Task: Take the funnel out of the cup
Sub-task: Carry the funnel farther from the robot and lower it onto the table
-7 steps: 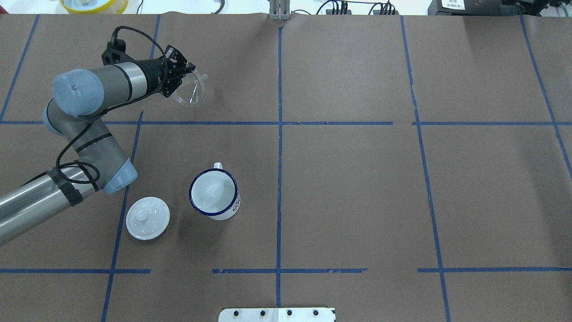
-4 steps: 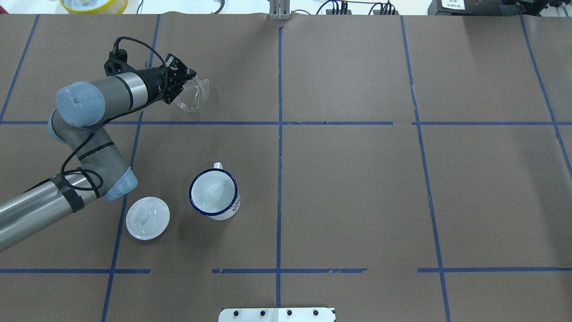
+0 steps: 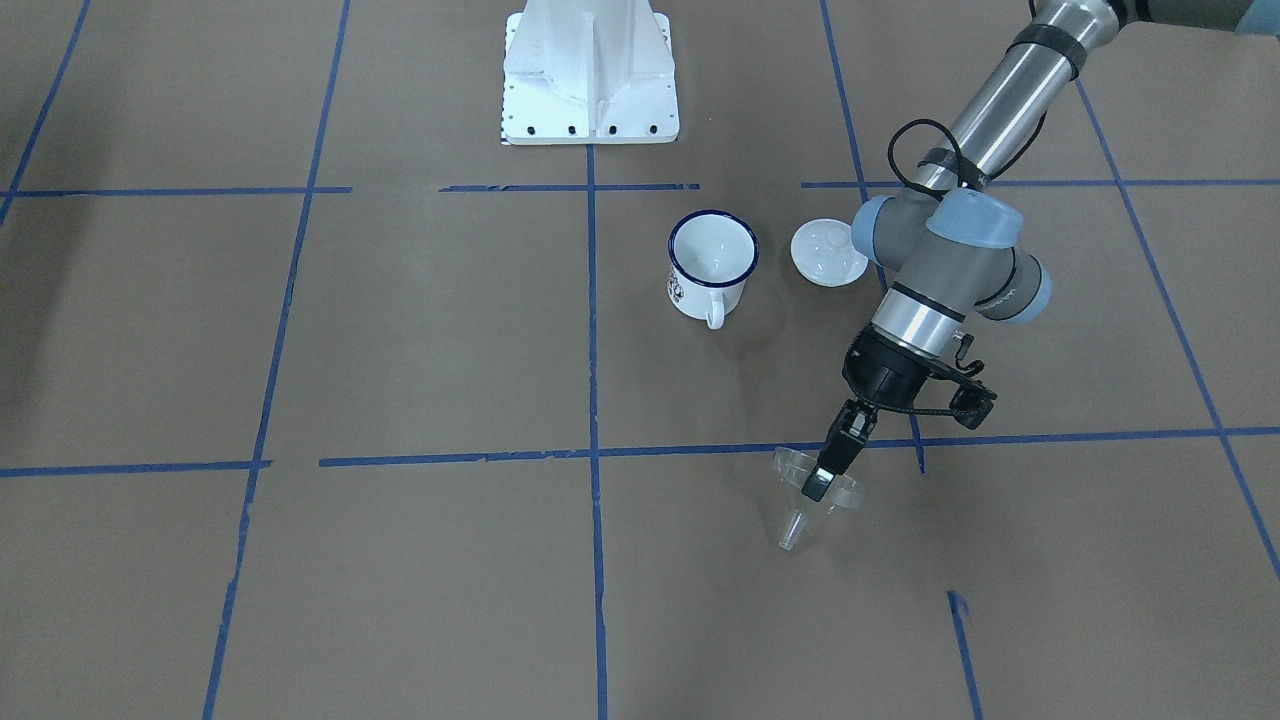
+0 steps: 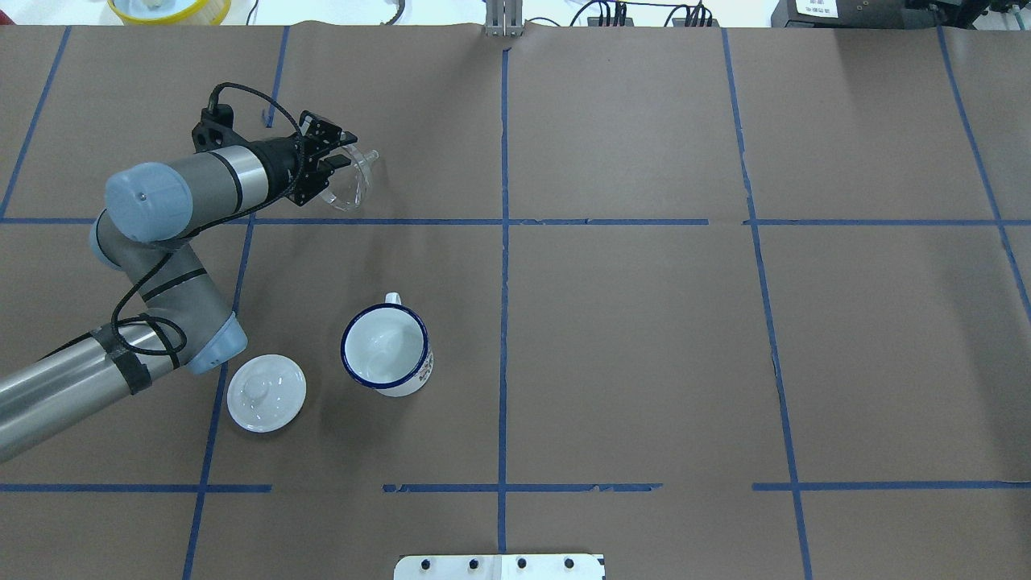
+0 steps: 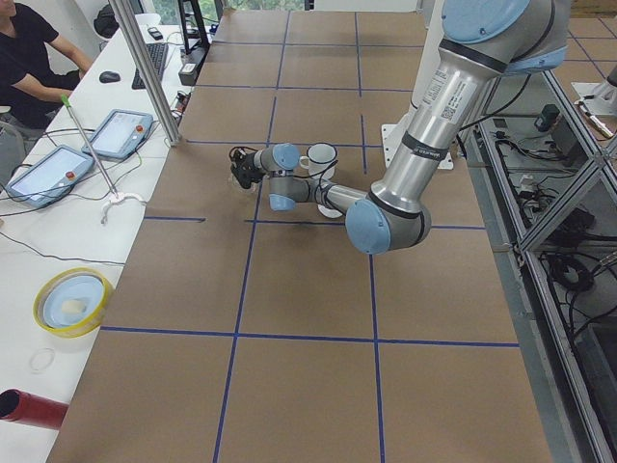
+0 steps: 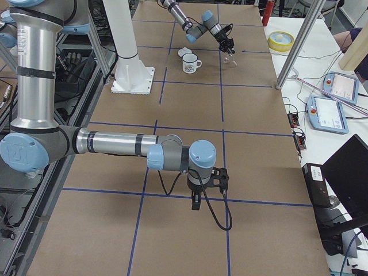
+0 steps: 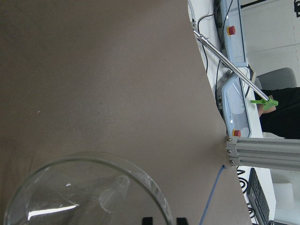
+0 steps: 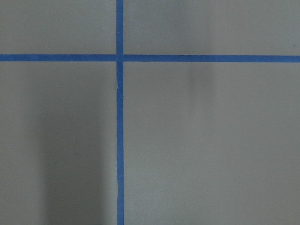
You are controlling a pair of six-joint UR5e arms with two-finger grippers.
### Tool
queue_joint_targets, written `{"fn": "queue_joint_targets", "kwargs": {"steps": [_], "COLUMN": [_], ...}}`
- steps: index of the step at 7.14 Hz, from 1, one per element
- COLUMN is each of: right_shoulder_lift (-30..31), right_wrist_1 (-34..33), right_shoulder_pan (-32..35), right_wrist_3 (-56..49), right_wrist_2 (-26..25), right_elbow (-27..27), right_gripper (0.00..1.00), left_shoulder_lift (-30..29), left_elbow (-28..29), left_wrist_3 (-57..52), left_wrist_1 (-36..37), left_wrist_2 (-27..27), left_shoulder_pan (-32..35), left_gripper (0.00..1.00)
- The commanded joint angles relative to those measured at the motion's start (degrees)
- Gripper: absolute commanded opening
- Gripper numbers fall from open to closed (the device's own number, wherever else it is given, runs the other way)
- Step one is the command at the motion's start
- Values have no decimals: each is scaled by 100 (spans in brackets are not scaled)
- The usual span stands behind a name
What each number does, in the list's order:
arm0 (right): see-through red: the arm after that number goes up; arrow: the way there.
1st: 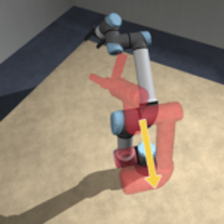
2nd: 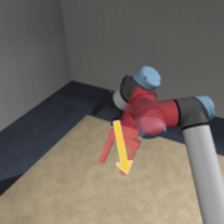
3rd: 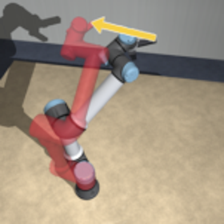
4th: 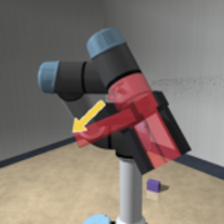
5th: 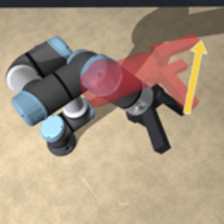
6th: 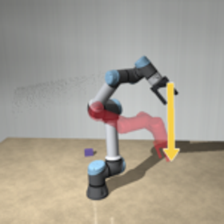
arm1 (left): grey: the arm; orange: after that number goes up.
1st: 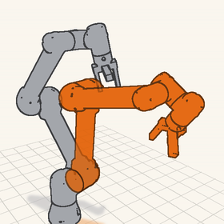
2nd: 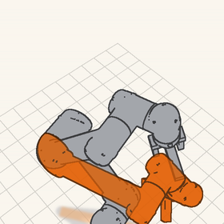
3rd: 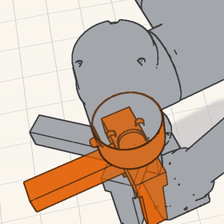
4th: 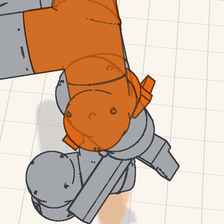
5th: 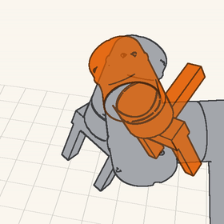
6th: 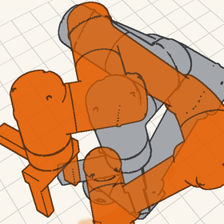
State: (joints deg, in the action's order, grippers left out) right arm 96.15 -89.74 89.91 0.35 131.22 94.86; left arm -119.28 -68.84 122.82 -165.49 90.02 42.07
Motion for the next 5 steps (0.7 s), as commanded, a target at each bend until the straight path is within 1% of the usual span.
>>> {"fn": "queue_joint_targets", "kwargs": {"steps": [1, 2, 3, 4, 5], "right_shoulder_lift": [0, 0, 0, 0, 0], "right_wrist_1": [0, 0, 0, 0, 0], "right_shoulder_pan": [0, 0, 0, 0, 0], "right_wrist_3": [0, 0, 0, 0, 0], "right_wrist_2": [0, 0, 0, 0, 0], "right_elbow": [6, 6, 6, 6, 6], "right_gripper": [100, 100, 100, 100, 100], "left_shoulder_lift": [220, 561, 834, 993, 1264], "left_elbow": [-469, -933, -1443, -1987, -2671], "left_wrist_3": [-65, -74, -66, -74, -692], "left_wrist_1": [95, 392, 1021, 2141, 3266], "left_wrist_2": [33, 68, 608, 1118, 1489], "left_shoulder_pan": [12, -5, 3, 30, 30], "left_gripper": [100, 100, 100, 100, 100]}}
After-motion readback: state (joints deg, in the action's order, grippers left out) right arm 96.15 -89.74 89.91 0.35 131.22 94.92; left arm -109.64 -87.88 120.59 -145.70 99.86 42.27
